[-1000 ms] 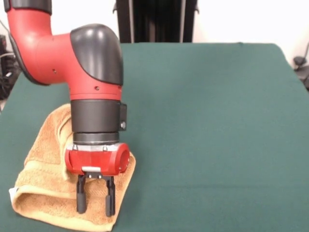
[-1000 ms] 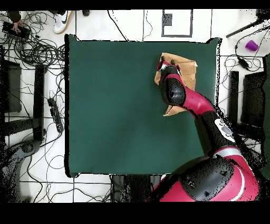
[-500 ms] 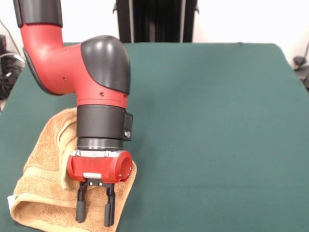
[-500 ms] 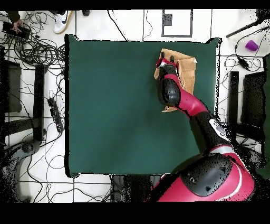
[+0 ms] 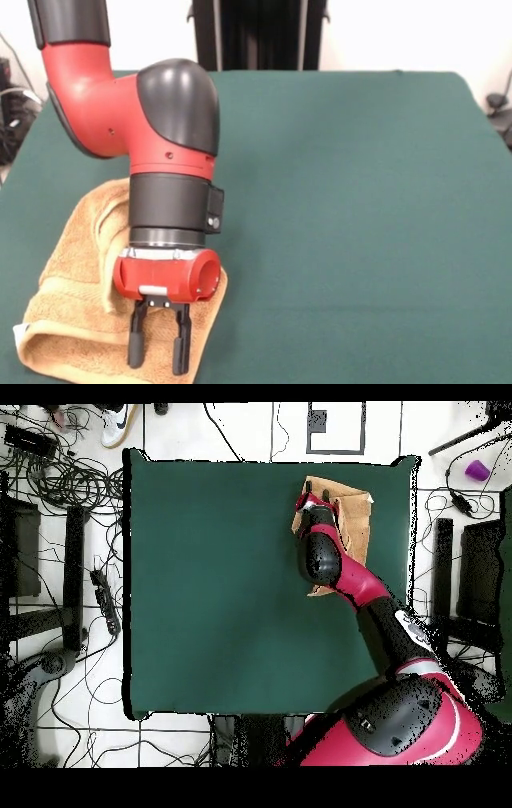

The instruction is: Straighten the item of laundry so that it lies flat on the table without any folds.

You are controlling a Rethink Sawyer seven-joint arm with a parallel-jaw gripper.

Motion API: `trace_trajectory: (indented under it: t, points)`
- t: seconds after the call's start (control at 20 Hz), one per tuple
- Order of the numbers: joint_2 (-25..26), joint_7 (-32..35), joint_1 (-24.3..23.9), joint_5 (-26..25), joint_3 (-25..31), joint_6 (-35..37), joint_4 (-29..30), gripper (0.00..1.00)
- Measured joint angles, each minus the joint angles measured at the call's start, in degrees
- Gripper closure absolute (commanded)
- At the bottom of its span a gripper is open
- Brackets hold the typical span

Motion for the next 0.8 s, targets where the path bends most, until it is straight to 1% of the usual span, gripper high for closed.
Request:
trace_trajectory:
  t: [0.4,0.65,0.8]
  points:
    - [0.37,0.10,-3.12,0.57,3.81,-0.21,2.77,0.00]
    - [0.72,0.14,-4.62,1.93,5.97,-0.61,4.52,0.00]
    - [0.93,0.64,-5.92,3.46,8.08,-1.00,6.79,0.00]
